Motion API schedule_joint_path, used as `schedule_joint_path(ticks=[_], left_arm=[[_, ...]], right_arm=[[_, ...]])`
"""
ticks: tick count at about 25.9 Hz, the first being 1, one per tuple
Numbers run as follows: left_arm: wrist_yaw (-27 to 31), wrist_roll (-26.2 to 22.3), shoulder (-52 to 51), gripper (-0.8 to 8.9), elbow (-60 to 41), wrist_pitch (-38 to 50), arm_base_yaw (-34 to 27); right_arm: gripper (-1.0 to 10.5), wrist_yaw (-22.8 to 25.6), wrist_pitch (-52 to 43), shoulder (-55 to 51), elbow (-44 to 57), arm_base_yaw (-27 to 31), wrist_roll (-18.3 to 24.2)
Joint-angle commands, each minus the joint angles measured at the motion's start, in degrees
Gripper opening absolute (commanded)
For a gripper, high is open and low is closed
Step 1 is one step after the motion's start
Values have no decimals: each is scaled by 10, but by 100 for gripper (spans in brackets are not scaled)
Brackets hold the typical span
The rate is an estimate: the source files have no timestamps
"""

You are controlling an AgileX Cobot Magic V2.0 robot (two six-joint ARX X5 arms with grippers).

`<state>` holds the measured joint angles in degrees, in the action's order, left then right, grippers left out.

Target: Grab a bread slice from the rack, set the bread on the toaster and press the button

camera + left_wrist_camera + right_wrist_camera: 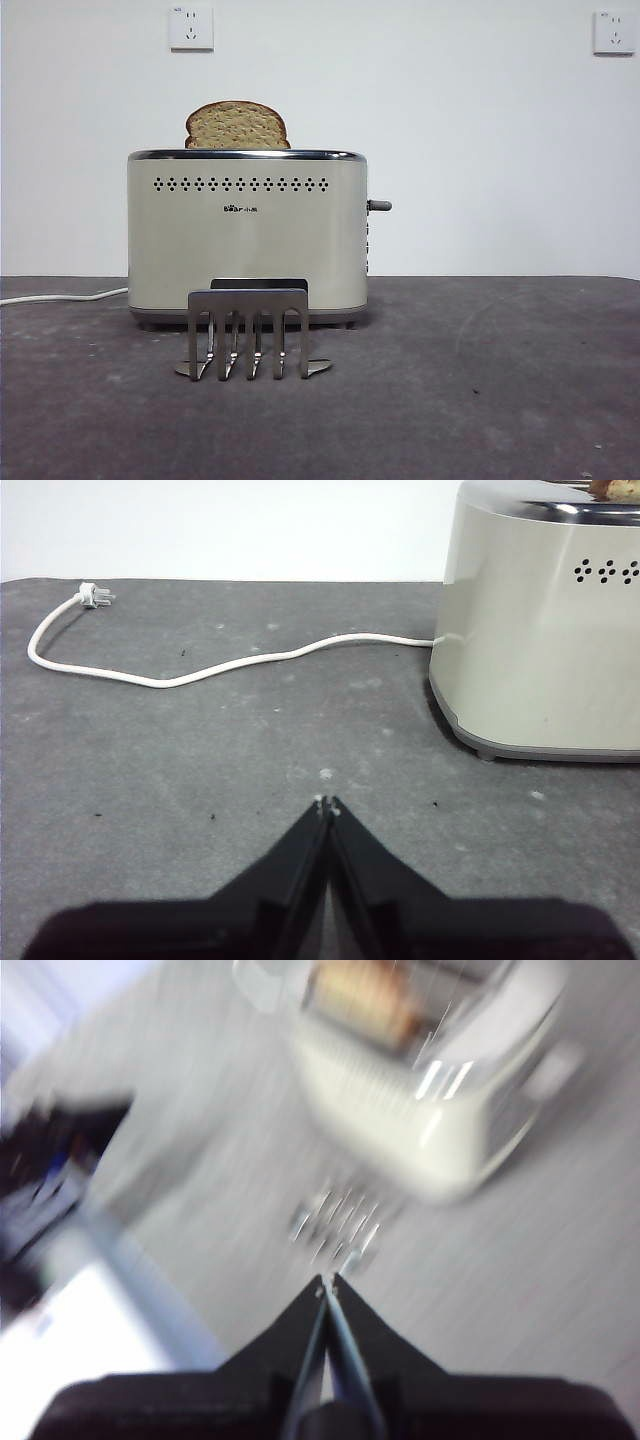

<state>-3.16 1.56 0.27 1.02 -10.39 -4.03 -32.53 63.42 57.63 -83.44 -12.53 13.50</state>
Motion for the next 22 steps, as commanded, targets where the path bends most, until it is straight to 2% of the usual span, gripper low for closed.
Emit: schedule_joint_path(ticks=[1, 3, 7, 11, 15, 22], left_arm=[[1, 3, -2, -4, -8, 0, -2], [1, 3, -2, -4, -8, 0, -2], [1, 3, -2, -4, -8, 0, -2], [1, 3, -2, -4, -8, 0, -2], [1, 3, -2, -4, -8, 0, -2], [1, 3, -2, -4, -8, 0, -2]], right_arm=[[1, -1, -78, -50, 29, 32, -37], [1, 9, -146, -102, 82, 65, -63], [1, 142, -321, -225, 273, 81, -120], [1, 151, -443, -301, 410, 80, -133], [1, 155, -519, -363, 520, 80, -132], [1, 247, -556, -455, 657, 80, -135]])
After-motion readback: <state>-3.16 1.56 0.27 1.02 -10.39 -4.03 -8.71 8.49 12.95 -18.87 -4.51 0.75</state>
